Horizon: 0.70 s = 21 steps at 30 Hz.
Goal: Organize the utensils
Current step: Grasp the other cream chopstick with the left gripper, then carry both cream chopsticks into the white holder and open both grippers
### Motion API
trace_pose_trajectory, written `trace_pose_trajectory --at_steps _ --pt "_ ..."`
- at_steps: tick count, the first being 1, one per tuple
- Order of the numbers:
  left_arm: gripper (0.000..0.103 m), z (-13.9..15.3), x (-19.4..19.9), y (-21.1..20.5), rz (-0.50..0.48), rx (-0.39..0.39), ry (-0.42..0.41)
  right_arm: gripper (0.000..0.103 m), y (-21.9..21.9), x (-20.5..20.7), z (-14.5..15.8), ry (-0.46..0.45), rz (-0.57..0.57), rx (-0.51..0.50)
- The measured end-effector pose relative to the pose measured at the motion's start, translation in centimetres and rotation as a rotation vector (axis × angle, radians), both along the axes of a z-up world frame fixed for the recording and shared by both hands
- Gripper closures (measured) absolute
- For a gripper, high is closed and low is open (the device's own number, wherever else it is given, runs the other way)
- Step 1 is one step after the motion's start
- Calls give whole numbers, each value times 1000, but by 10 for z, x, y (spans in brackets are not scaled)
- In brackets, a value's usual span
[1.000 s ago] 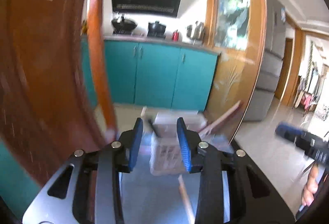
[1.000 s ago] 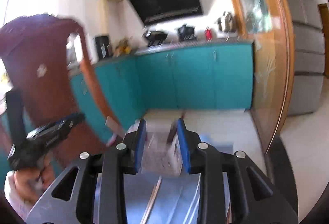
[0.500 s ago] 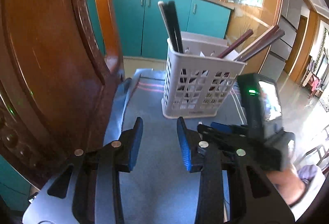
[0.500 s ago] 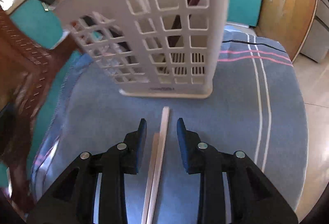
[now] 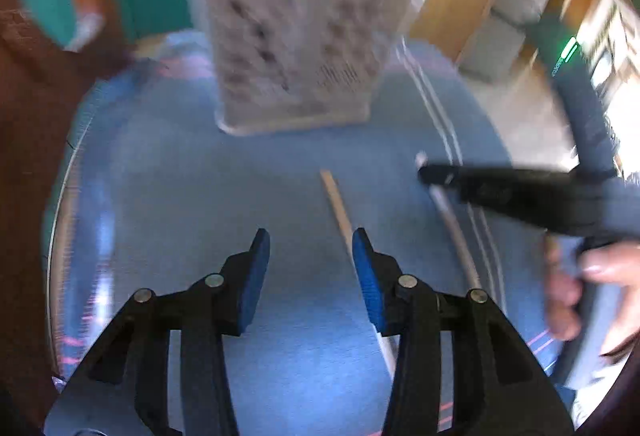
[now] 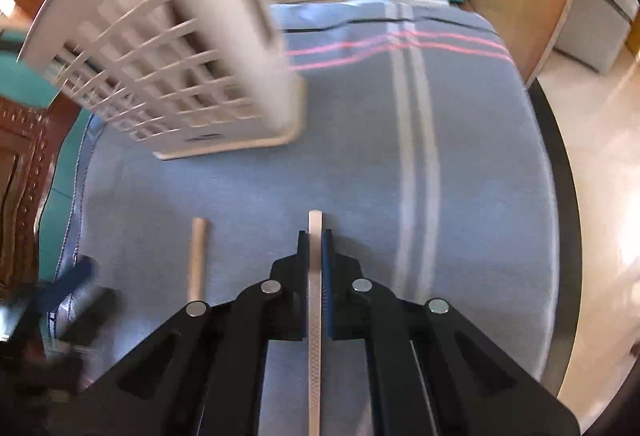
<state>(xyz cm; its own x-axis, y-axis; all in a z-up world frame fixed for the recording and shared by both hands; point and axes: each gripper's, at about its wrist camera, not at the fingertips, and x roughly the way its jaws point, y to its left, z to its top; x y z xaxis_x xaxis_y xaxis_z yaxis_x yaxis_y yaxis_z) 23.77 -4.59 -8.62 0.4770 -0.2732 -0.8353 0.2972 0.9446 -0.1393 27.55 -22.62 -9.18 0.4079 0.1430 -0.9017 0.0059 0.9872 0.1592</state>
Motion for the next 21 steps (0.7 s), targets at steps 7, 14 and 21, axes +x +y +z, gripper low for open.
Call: trace_pose_trajectory --at_steps 7,14,21 --pt "66 -14 15 -28 -1 70 29 81 5 -9 5 7 93 -76" --pt "96 -9 14 -17 60 55 11 97 23 -27 12 -49 148 -66" --pt "96 74 -29 23 131 -77 -181 97 4 -71 94 -236 123 51"
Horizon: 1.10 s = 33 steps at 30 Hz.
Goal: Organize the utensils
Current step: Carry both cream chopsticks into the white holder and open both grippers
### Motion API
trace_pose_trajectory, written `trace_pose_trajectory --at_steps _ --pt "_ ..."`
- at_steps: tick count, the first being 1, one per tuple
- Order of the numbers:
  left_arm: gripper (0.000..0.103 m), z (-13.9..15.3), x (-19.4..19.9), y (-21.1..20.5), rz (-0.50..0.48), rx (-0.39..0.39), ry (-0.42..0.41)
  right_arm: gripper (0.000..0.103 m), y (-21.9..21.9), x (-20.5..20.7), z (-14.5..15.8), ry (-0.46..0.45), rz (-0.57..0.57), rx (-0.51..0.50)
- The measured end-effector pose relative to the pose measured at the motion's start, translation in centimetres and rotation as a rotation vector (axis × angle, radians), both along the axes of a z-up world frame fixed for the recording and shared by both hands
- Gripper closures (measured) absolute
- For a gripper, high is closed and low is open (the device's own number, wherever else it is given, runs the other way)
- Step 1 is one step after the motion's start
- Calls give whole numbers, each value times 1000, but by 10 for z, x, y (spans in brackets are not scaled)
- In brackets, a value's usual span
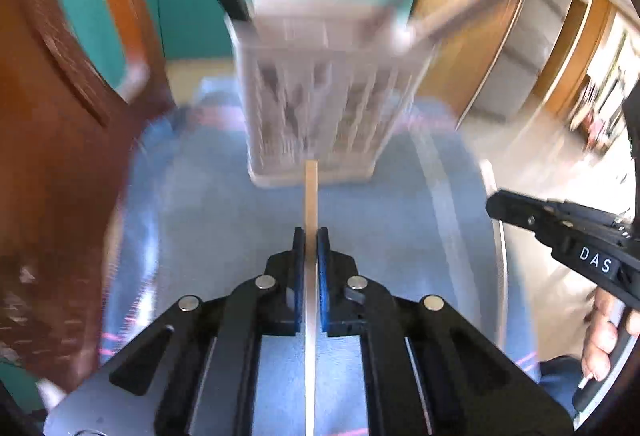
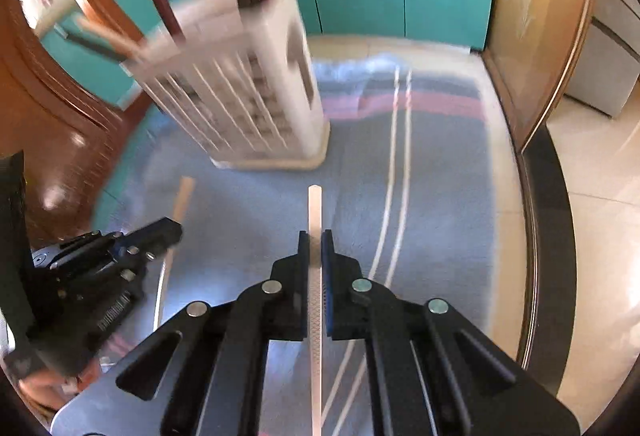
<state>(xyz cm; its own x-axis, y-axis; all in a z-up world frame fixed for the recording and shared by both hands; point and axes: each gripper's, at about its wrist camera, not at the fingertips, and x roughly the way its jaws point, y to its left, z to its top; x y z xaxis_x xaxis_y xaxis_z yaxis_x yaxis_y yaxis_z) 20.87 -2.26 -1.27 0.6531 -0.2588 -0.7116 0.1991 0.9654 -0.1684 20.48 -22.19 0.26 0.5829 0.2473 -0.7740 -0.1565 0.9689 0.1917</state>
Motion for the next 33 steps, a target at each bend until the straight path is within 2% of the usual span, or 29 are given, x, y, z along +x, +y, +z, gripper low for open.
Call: trace_pose_trajectory --at_steps 5,11,14,16,19,24,26,29,30,33 --pt "96 83 -22 18 31 -52 -198 97 -29 -42 85 -184 -13 65" --pt "96 186 -16 31 81 -75 -452 96 -33 -38 196 -451 -67 139" --pt "96 215 -3 33 102 -86 -501 96 -28 -32 237 -558 -93 163" --pt "96 221 12 30 128 -82 -526 96 -23 -29 255 -596 -101 161" --pt "96 205 32 24 159 -64 -552 96 -10 -7 250 -617 -122 118" --pt "96 150 61 11 167 -53 -469 96 13 31 189 -526 -109 63" --pt "96 136 61 10 167 -25 -456 96 18 40 162 -489 -96 44" --pt "96 121 62 5 163 -4 -434 96 20 48 139 -453 -102 30" --pt "92 120 60 6 166 -8 -432 96 19 48 134 -444 -104 31" --pt "65 122 46 13 160 -34 -442 93 13 37 131 -456 -119 28"
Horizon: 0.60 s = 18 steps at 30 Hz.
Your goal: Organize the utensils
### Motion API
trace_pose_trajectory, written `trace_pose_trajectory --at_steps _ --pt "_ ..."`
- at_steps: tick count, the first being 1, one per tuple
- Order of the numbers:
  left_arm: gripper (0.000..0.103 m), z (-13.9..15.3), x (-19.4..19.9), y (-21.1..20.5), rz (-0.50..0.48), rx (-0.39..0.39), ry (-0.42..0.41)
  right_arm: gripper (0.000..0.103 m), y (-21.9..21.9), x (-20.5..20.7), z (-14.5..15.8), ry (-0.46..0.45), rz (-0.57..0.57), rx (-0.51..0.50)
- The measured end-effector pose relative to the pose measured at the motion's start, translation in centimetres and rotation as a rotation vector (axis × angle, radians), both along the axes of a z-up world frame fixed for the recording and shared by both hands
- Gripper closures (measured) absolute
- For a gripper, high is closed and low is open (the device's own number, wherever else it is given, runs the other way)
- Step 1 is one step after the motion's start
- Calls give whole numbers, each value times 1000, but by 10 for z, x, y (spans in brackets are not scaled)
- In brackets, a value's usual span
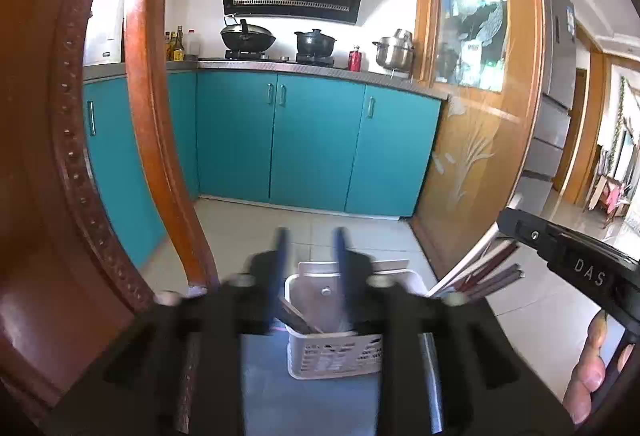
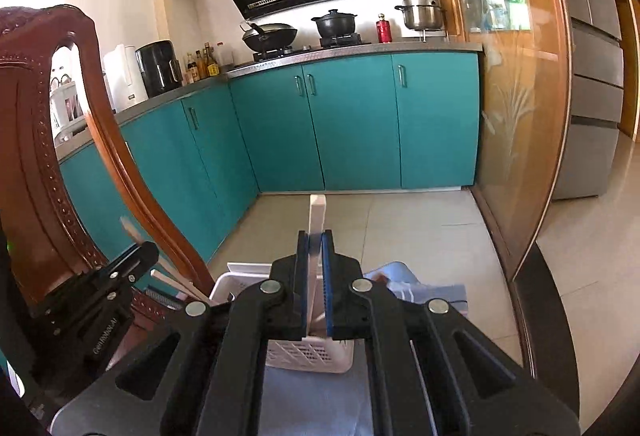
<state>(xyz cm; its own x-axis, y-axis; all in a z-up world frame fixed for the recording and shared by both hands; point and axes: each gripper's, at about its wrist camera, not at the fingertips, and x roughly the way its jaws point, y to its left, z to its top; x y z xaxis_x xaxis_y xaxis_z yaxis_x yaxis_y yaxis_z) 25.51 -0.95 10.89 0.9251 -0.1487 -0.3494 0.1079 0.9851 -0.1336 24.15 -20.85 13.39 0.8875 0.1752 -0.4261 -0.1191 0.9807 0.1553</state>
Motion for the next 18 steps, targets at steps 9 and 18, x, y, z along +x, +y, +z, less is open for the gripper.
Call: trace_pose_trajectory --at_steps 9,18 --pt "17 9 -122 11 33 56 -87 29 -34 -143 21 -218 -34 33" --pt "4 -1 -251 11 44 128 -136 3 -37 -266 -19 -263 -124 -68"
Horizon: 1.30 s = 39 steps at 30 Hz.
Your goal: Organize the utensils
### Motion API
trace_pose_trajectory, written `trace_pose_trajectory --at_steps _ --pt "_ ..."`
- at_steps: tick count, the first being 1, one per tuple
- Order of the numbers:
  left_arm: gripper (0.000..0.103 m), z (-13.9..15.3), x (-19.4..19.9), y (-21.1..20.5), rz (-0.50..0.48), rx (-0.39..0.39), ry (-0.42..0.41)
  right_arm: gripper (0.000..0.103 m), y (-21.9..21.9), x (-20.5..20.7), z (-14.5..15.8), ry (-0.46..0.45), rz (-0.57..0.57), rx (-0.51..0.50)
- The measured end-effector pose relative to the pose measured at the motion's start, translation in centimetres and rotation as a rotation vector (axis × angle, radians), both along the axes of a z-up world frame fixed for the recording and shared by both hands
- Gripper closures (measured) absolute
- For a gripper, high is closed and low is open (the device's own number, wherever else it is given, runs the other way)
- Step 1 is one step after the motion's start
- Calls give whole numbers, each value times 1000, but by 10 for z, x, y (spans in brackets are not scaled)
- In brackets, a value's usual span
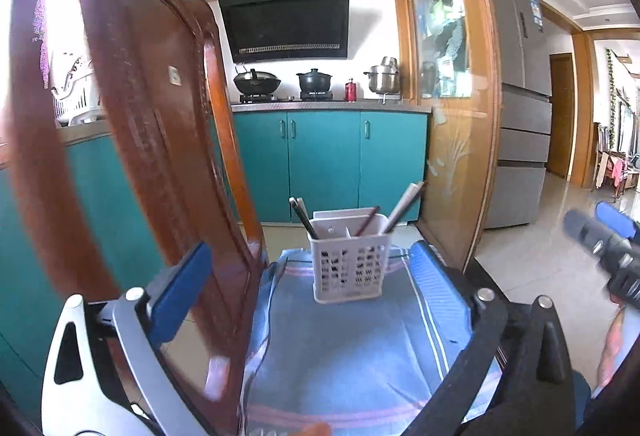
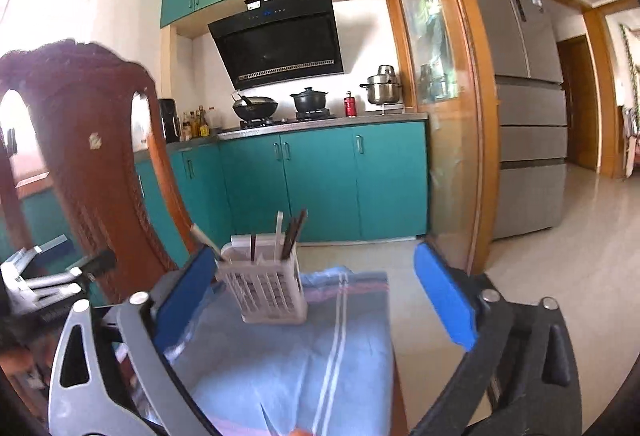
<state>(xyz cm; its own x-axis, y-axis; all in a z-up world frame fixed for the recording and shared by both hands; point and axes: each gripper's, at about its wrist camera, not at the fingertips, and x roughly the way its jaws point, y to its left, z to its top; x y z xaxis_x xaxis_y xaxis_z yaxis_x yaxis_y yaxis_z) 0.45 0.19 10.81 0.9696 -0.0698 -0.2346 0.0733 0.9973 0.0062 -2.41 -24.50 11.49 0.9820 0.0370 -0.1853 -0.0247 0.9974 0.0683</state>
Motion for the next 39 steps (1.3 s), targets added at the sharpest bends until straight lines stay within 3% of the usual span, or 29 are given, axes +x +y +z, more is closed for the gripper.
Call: trace_pose_trajectory --at_steps 4,15,24,39 --pt "4 -5 -39 0 4 -7 8 3 16 -32 -14 41 -22 -81" --pt "4 -9 -98 6 7 -15 -4 3 19 -84 -14 27 -36 -78" --pt "4 -8 -112 8 -1 -20 -14 3 35 -95 -14 13 -38 -153" --pt "4 -13 -111 4 -11 -6 13 3 43 -100 -17 7 -46 -175"
